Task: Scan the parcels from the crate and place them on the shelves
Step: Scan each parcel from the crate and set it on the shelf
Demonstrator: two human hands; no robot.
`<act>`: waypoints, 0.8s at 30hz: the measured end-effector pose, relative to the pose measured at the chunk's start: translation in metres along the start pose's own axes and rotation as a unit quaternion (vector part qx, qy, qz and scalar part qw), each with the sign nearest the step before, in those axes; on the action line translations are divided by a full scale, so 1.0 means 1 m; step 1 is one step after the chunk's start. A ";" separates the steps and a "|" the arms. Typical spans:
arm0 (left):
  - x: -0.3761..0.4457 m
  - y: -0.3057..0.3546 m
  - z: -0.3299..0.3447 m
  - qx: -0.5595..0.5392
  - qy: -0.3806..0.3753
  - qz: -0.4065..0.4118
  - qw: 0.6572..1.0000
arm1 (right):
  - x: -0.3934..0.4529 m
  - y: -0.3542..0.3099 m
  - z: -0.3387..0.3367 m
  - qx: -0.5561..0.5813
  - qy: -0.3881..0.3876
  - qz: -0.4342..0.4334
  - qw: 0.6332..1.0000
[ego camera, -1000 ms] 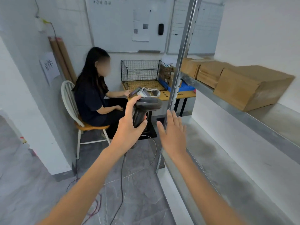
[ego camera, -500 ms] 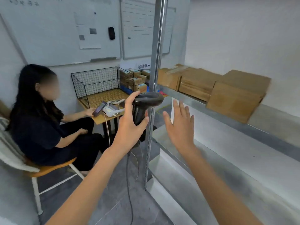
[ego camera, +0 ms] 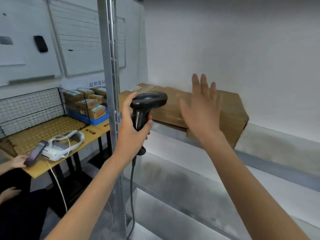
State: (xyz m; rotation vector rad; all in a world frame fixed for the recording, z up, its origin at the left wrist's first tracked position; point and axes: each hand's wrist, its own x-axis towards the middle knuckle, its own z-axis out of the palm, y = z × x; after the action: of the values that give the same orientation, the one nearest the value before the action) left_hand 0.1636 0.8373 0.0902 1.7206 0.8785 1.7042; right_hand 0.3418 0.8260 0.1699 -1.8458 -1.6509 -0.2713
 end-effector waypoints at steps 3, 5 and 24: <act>0.017 -0.008 0.013 -0.041 -0.021 0.016 0.999 | 0.031 0.010 -0.001 -0.075 -0.025 0.062 0.995; 0.026 -0.014 0.020 -0.077 -0.043 0.022 0.996 | 0.054 0.016 -0.002 -0.125 -0.058 0.124 0.983; 0.021 -0.043 0.019 -0.191 -0.162 -0.064 0.966 | 0.081 0.040 -0.001 -0.144 -0.136 0.360 0.912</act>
State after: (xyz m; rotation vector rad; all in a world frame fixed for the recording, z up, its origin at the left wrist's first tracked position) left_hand 0.1794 0.8815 0.0698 1.5767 0.4640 1.3481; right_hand 0.3951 0.8911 0.2024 -2.6723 -1.0052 0.0755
